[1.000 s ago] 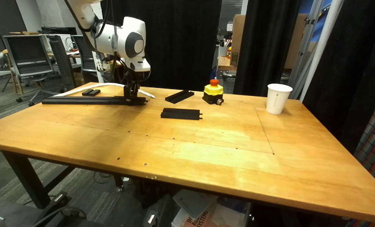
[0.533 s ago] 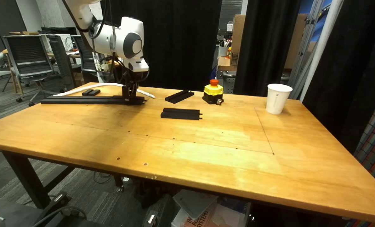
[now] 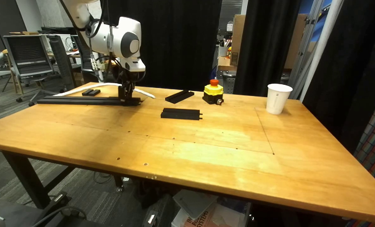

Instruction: Attach some of the black objects at their width to make one long black strip

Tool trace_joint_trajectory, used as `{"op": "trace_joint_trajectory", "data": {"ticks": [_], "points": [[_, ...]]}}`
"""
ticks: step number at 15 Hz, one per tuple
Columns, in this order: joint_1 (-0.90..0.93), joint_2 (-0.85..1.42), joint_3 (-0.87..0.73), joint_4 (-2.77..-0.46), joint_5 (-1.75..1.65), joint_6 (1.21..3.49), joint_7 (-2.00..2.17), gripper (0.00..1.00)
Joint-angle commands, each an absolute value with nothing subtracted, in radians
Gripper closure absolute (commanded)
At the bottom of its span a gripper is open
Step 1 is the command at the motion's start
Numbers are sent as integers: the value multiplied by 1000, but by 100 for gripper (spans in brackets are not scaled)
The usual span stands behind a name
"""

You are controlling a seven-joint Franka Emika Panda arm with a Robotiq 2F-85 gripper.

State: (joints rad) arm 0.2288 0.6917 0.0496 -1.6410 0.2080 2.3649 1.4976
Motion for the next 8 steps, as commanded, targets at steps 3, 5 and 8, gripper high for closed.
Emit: {"op": "trace_joint_trajectory", "data": {"ticks": [3, 5, 8], "points": [[243, 734, 51, -1597, 212, 2305, 1516, 54], [246, 743, 51, -1582, 211, 2295, 1521, 54], [244, 752, 52, -1563, 214, 2279, 1523, 54]]}}
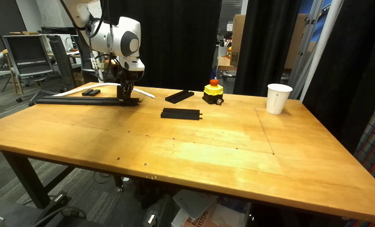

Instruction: Attach some of the black objects at their width to make one long black strip

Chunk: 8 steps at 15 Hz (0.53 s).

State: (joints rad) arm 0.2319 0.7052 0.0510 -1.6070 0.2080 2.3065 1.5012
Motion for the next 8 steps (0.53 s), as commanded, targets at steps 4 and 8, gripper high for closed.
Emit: {"op": "trace_joint_trajectory", "data": {"ticks": [4, 8], "points": [[242, 759, 52, -1562, 217, 2285, 1524, 0], [245, 766, 53, -1558, 218, 2293, 1528, 0]]}}
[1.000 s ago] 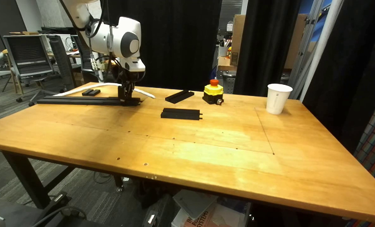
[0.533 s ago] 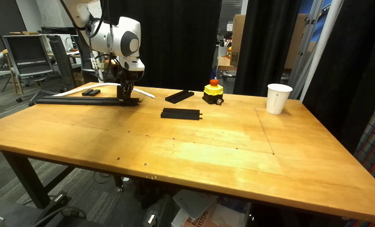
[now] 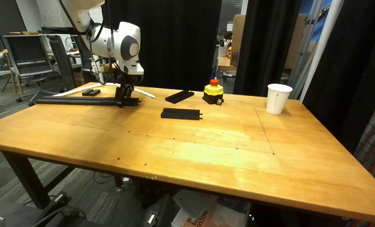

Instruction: Attach some of the black objects at their width to make one long black strip

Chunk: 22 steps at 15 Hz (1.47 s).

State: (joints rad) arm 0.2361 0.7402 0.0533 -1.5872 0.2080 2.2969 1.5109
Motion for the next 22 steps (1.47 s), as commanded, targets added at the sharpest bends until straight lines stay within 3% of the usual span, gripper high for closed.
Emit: {"op": "trace_joint_trajectory", "data": {"ticks": [1, 6, 13, 22], "points": [[245, 762, 53, -1562, 219, 2294, 1528, 0], [247, 668, 49, -1633, 201, 2324, 1505, 0], [187, 343, 57, -1847, 124, 2260, 1215, 0], [84, -106, 37, -2107, 84, 1897, 663, 0]]}}
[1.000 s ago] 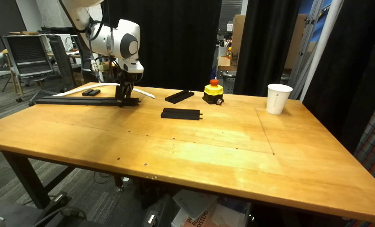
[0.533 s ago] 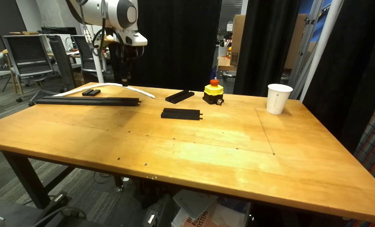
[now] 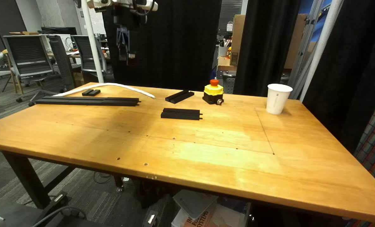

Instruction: Attach some of the black objects at their width to make one long black strip

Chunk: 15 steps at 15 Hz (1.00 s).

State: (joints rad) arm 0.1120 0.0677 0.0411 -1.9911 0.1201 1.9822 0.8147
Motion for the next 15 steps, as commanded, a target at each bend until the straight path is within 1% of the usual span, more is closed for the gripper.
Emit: {"op": "trace_joint_trajectory", "data": {"ticks": [1, 4, 7, 13, 15], "points": [[74, -156, 35, -2131, 67, 1849, 608, 0], [45, -310, 35, -2201, -14, 1703, 456, 0], [20, -485, 38, -2298, -121, 1623, 310, 0], [-16, -832, 3, -2508, -251, 1604, 127, 0], [-31, -946, -16, -2582, -292, 1649, 109, 0]]}}
